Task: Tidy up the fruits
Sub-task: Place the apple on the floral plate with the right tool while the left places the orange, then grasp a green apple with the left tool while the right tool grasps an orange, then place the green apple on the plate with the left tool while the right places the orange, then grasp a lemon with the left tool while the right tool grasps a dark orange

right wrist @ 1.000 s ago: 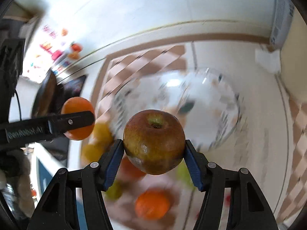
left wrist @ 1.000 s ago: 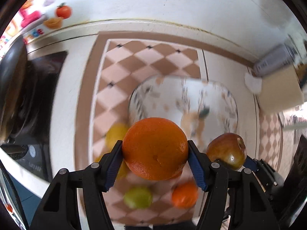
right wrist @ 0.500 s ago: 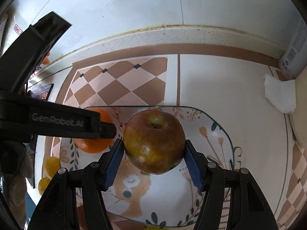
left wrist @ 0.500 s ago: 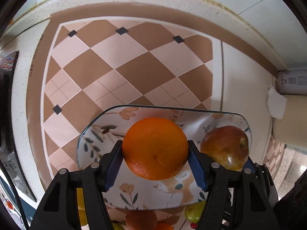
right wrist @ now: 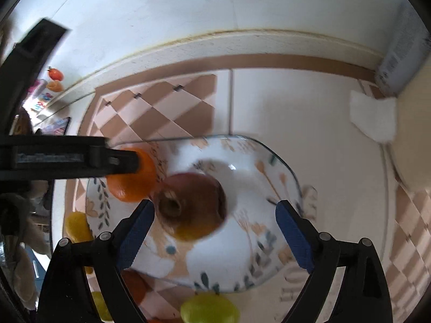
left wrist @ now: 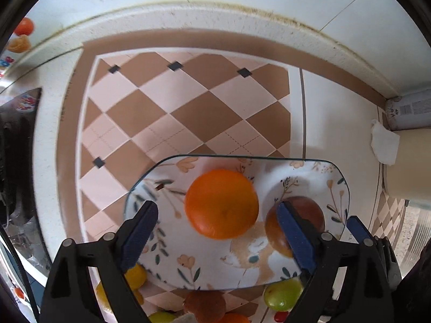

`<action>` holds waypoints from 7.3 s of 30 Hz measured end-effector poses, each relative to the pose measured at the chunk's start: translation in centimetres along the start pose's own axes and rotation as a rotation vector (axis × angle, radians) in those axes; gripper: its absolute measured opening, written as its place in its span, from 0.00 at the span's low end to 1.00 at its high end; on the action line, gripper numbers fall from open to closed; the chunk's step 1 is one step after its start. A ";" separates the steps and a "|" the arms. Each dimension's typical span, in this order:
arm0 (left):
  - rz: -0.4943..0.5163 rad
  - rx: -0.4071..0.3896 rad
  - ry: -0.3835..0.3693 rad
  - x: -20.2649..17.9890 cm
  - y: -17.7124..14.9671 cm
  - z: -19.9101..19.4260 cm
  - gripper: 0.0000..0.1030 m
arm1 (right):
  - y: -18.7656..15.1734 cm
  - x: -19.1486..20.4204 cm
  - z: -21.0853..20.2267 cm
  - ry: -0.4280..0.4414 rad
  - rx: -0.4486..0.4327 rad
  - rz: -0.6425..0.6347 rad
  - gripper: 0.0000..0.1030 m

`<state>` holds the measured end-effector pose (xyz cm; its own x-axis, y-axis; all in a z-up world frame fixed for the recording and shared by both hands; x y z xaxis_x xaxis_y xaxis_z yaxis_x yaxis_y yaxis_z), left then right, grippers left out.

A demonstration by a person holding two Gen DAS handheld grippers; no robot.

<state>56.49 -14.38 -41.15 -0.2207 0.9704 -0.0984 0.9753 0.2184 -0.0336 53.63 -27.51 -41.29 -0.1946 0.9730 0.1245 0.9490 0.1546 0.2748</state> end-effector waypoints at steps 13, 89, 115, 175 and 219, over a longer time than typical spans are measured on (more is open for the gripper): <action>0.062 -0.224 0.092 5.0 -6.0 -7.7 0.88 | -6.2 1.0 -6.0 -0.068 0.029 0.039 0.91; -0.033 0.061 0.061 12.2 -19.7 3.0 0.58 | -22.1 8.9 -0.9 0.175 0.306 -0.012 0.69; 0.022 -0.111 -0.043 6.1 -8.8 -5.8 0.57 | -7.0 5.2 -4.4 0.210 0.121 0.015 0.63; 0.078 -0.396 0.025 10.0 -13.4 -16.7 0.85 | -10.7 7.4 -17.2 -0.072 -0.051 -0.009 0.91; -0.282 -0.112 0.143 20.7 -11.9 -4.0 1.00 | -9.5 15.3 1.9 0.229 0.124 -0.061 0.82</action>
<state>40.32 3.56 -38.84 -0.4857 0.8732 0.0401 0.8731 0.4824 0.0710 42.06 -13.81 -43.78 -0.2901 0.8990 0.3281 0.9542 0.2455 0.1710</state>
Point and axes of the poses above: each gripper's, at about its wrist camera, not at the fingertips, and z roughly the way its jaws point, x to its left, y to its top, the point moved 10 cm from there along z, roughly the way its jaws point, and after that the axes turned 15 degrees about -z, right-handed, at the moved point
